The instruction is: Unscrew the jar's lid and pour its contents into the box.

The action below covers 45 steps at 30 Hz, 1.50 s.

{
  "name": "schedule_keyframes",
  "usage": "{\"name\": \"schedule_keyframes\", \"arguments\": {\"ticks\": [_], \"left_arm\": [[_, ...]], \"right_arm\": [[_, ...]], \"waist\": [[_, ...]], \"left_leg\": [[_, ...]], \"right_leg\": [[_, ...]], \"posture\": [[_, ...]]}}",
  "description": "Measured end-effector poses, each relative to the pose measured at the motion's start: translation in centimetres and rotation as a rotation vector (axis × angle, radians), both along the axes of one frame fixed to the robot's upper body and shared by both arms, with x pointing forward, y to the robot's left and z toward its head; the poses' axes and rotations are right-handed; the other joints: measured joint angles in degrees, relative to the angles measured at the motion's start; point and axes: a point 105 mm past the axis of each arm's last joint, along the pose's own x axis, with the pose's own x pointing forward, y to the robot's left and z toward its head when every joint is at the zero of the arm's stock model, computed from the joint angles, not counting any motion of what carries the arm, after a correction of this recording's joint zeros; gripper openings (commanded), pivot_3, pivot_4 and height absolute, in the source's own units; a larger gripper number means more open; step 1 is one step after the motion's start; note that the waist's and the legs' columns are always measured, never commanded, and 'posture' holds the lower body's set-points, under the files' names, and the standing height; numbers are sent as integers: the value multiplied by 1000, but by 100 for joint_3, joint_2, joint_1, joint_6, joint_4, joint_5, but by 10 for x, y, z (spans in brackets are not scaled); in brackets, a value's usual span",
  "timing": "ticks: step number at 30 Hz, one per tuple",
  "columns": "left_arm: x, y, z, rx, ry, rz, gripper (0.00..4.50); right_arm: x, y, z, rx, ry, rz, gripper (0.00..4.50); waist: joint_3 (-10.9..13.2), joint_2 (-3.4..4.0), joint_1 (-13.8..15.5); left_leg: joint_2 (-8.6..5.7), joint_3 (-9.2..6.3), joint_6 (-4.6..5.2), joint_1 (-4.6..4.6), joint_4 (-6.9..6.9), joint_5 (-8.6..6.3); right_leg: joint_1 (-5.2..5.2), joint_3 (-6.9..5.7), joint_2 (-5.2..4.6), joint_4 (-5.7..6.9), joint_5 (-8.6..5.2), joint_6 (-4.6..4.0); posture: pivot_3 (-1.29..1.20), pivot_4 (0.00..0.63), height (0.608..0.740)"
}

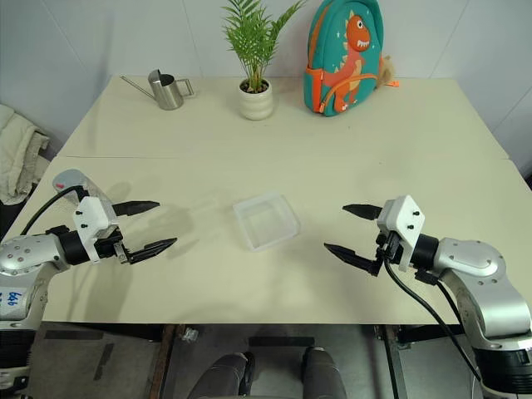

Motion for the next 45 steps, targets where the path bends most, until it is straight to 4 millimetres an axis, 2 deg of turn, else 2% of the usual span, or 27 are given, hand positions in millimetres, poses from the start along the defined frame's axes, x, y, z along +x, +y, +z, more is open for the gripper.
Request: {"name": "schedule_keyframes", "arguments": {"ticks": [4, 8, 14, 19, 24, 27, 30, 33, 40, 45], "left_arm": [[-2, -2, 3, 3, -18, 3, 4490], [-10, 5, -10, -20, 6, 70, 4490], [-41, 58, -53, -255, 66, 532, 4490], [-60, 105, -51, -332, -66, 939, 4490], [-56, 135, -38, -477, -160, 1150, 4490], [-42, 151, -23, -470, -189, 1123, 4490], [-21, 145, -8, -423, -186, 965, 4490], [-3, 141, -7, -381, -131, 850, 4490], [18, 151, -2, -325, -108, 794, 4490], [40, 146, -5, -314, -68, 725, 4490]], "right_arm": [[3, 6, 6, -3, -18, 33, 4500], [10, 10, 1, 27, 15, 40, 4500], [20, 47, 22, 98, -22, 176, 4500], [23, 75, 33, 124, -30, 286, 4500], [25, 94, 43, 138, -47, 351, 4500], [25, 108, 45, 154, -39, 378, 4500], [25, 115, 44, 169, -37, 383, 4500], [24, 120, 45, 186, -42, 373, 4500], [19, 122, 51, 198, -71, 360, 4500], [19, 119, 51, 208, -72, 325, 4500]], "waist": [[0, 0, -6], [0, 0, -15], [-1, -2, -130], [-2, -3, 22], [-8, -13, 147], [-9, -16, 125], [-9, -16, 111], [-9, -15, 93], [-9, -15, -33], [-9, -16, -27]], "left_leg": [[3, 13, 0, 3, 0, -2], [10, 37, -3, 9, 0, -6], [35, 59, 9, 11, 21, -45], [42, 59, 5, 10, 60, -62], [40, 57, 7, 9, 74, -59], [51, 60, 1, 9, 71, -56], [54, 67, -1, 9, 63, -58], [58, 70, -4, 3, 59, -61], [71, 76, -10, -1, 53, -66], [71, 80, -7, 0, 58, -68]], "right_leg": [[-3, 13, 4, 0, 1, 2], [-8, 32, 6, -2, 2, 3], [-15, 48, 19, 0, 2, 2], [-3, 44, 27, 5, 5, -3], [2, 39, 33, 4, 19, -8], [-3, 39, 42, 4, 25, -18], [-7, 43, 45, -1, 24, -19], [-17, 42, 46, -4, 24, -20], [-24, 42, 54, 5, 23, -21], [-26, 41, 60, 5, 23, -21]], "posture": [[0, 150, 740], [0, 150, 740], [0, 150, 740], [0, 150, 740], [0, 150, 740], [0, 150, 740], [0, 150, 740], [0, 150, 740], [0, 150, 740], [0, 150, 740]]}}
